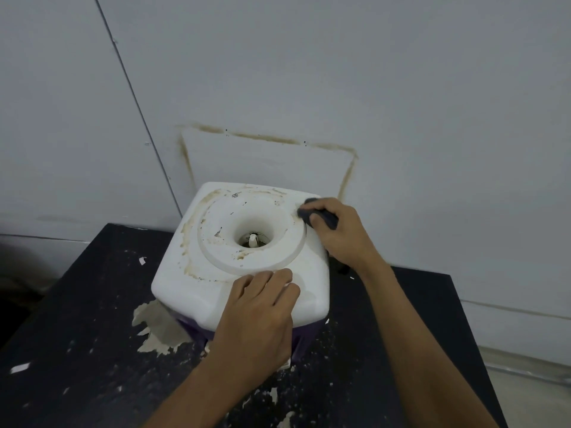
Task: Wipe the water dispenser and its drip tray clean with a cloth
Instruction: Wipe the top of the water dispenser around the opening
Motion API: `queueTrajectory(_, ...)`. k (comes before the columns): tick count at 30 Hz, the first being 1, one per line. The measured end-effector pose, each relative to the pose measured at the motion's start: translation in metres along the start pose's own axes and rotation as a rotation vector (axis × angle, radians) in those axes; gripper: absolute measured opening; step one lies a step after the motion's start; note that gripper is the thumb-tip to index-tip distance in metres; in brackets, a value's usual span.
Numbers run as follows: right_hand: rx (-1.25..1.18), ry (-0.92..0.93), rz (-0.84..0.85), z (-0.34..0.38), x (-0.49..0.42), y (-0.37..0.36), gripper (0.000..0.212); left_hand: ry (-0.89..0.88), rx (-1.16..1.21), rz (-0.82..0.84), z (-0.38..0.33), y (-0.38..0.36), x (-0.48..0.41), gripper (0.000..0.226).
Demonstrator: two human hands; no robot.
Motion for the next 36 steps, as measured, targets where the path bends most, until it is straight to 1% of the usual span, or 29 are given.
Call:
queueTrajectory(2, 0.039, 0.010, 0.014, -0.001, -0.001, 0.003, 0.024, 0.026, 0.014, -0.001, 0.001, 0.000, -0.001, 0.034)
queueTrajectory(5, 0.108, 0.043, -0.039, 0.009, -0.018, -0.009, 0.024, 0.034, 0.015, -0.004, 0.002, 0.000, -0.003, 0.035)
queueTrajectory(8, 0.070, 0.090, -0.073, 0.018, -0.010, -0.015, 0.024, 0.039, 0.008, 0.003, 0.002, -0.001, -0.001, 0.035)
queueTrajectory(10, 0.009, 0.128, -0.057, 0.017, 0.010, -0.008, 0.023, 0.039, 0.009, 0.002, 0.002, -0.002, -0.001, 0.035)
queueTrajectory(12, -0.025, 0.122, -0.030, 0.015, 0.024, 0.001, 0.022, 0.047, 0.016, 0.003, 0.002, -0.002, -0.001, 0.035)
queueTrajectory(15, 0.019, 0.064, -0.003, 0.012, 0.005, -0.002, 0.022, 0.040, 0.014, -0.010, 0.002, -0.001, -0.002, 0.035)
queueTrajectory(17, 0.056, 0.109, -0.023, 0.022, -0.002, -0.011, 0.022, 0.030, 0.014, -0.010, 0.002, 0.000, -0.002, 0.034)
queueTrajectory(20, 0.046, 0.171, -0.022, 0.029, 0.017, -0.014, 0.022, 0.015, 0.002, -0.019, 0.002, 0.000, 0.000, 0.034)
queueTrajectory(23, 0.011, 0.149, 0.023, 0.028, 0.026, -0.004, 0.023, 0.022, 0.015, -0.027, 0.002, -0.001, 0.000, 0.035)
queueTrajectory(25, 0.072, 0.149, 0.013, 0.031, 0.008, -0.007, 0.023, 0.028, 0.014, -0.028, 0.003, -0.001, 0.000, 0.035)
queueTrajectory(28, 0.201, 0.212, 0.033, 0.043, 0.003, -0.025, 0.023, 0.036, 0.018, -0.009, 0.002, -0.001, 0.000, 0.035)
queueTrajectory(31, 0.176, 0.314, 0.103, 0.049, 0.029, -0.023, 0.022, 0.039, 0.022, -0.005, 0.004, -0.002, 0.001, 0.036)
queueTrajectory(33, 0.102, 0.288, 0.141, 0.044, 0.036, -0.015, 0.022, 0.044, 0.026, -0.006, 0.004, -0.003, 0.001, 0.036)
queueTrajectory(34, 0.079, 0.261, 0.119, 0.041, 0.031, -0.011, 0.022, 0.047, 0.028, -0.009, 0.004, -0.003, 0.001, 0.036)
queueTrajectory(36, 0.113, 0.230, 0.052, 0.041, 0.016, -0.010, 0.023, 0.050, 0.026, -0.020, 0.004, -0.001, 0.000, 0.036)
Point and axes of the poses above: each hand's wrist, its own x-axis away from the middle knuckle, its own y-axis out of the back of the hand, z = x × y, the point moved 9 cm from there along -x, towards the middle knuckle, and after that the axes turned 8 degrees about -z, right-handed, at the moved point
